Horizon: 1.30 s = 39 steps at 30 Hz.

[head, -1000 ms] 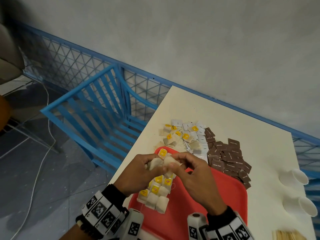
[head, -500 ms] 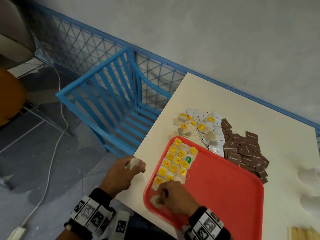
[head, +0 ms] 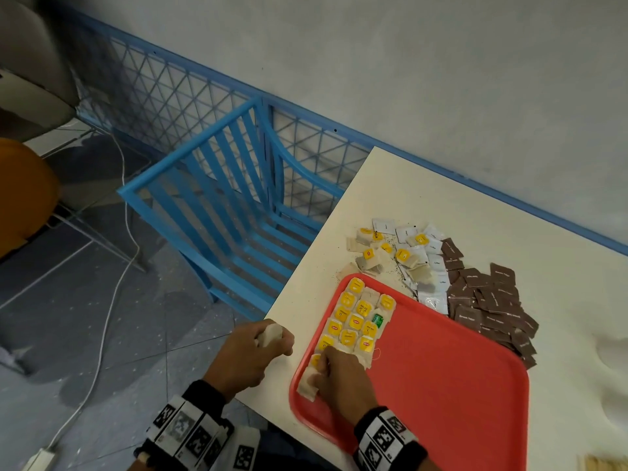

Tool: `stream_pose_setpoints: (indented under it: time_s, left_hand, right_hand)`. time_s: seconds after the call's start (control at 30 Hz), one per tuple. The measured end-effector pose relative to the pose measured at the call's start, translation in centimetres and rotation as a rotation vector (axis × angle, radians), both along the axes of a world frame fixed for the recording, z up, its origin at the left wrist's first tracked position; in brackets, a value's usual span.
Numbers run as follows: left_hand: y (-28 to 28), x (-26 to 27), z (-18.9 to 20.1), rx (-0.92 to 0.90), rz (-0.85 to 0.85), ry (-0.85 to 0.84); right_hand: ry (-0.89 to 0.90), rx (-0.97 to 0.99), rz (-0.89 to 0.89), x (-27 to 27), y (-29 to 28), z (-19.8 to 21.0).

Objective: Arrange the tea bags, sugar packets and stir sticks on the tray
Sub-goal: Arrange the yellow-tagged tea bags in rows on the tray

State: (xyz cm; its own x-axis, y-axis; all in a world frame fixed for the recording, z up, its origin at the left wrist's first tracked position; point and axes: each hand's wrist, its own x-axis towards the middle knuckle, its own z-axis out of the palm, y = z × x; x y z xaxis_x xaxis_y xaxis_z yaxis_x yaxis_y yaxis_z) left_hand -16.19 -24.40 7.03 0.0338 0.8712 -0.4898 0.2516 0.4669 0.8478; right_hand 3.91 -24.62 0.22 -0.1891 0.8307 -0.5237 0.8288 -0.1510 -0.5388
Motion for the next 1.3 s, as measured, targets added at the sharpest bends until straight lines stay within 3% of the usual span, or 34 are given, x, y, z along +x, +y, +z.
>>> stream_pose_setpoints:
  time_s: [0.17, 0.4, 0.53, 0.6, 0.7, 0.83, 0.97, 1.13, 1.3]
  left_hand:
    - [0.5, 0.3, 0.1, -0.022, 0.056, -0.067]
    - [0.8, 1.5, 0.6, -0.070, 0.104, -0.160]
    - [0.9, 1.8, 0.8, -0.157, 0.155, -0.332]
    - [1.0, 2.0, 0.8, -0.232, 0.183, -0.458]
    - [1.3, 2.4, 0.8, -0.288, 0.187, -0.612]
    - [1.5, 4.5, 1.2, -0.230, 0.096, -0.633]
    - [1.3, 7.3, 2.1, -0.166, 0.011, -0.665]
    - [1.3, 10.5, 3.0, -0.056, -0.099, -0.543]
    - [1.5, 12.6, 3.7, -0.133, -0.091, -0.639]
  right_hand:
    - [-0.025, 0.109, 0.126, 0.4, -1.0, 1.4]
    - [0.004, -0.095, 0.348, -0.5, -1.6, 0.6]
    - [0.073, -0.132, 0.353, -0.5, -1.5, 1.0]
    - [0.111, -0.063, 0.313, 0.1, -1.3, 2.2]
    - [0.210, 0.116, 0.091, 1.5, -0.2, 4.4]
    - [0.538, 0.198, -0.234, 3.5, 1.3, 8.5]
    - [0.664, 0.114, -0.196, 5.1, 1.2, 11.2]
    - [0.745, 0.162, -0.335, 7.6, 0.8, 12.1]
    - [0.794, 0.128, -0.335, 11.3, 0.5, 14.0]
